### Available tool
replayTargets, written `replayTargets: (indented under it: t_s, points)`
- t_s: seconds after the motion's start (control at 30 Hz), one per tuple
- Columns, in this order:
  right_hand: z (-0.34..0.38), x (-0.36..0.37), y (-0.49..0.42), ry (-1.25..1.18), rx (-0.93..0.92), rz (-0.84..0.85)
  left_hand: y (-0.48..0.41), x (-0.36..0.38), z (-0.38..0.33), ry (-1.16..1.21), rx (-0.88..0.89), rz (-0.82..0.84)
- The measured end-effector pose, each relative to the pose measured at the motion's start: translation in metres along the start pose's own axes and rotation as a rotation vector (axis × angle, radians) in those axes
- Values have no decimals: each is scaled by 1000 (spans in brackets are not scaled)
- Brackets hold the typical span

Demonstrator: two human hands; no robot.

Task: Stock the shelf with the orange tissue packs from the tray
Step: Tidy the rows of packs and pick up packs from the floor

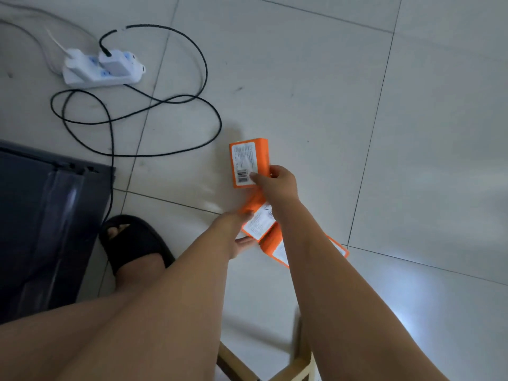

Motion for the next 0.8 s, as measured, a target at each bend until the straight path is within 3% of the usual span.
replayTargets:
  t_s: [0.1, 0.2, 0.5, 0.67, 0.8]
  points:
    - [22, -3, 22, 42, -172, -7, 29, -27, -20, -222, 8, -109]
    - [53, -5, 54, 3, -294, 43, 65, -64, -35, -91, 120, -274]
    - [134, 21, 161, -301, -457, 268, 223, -56, -105, 207, 837, -282]
    - [173, 41, 219, -578, -430, 398, 309, -67, -98, 241, 1218, -461]
    - [207, 56, 256, -576, -497, 461, 368, -91, -96, 250, 1448, -558]
Point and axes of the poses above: each hand's wrist, its own y-axis away from the middle knuckle, its own x-axis out of the palm, z = x × y, the point moved 6 cm from there along -y, towards the middle knuckle, and after that the axes turned 12 degrees about z, right-handed, at the moved point
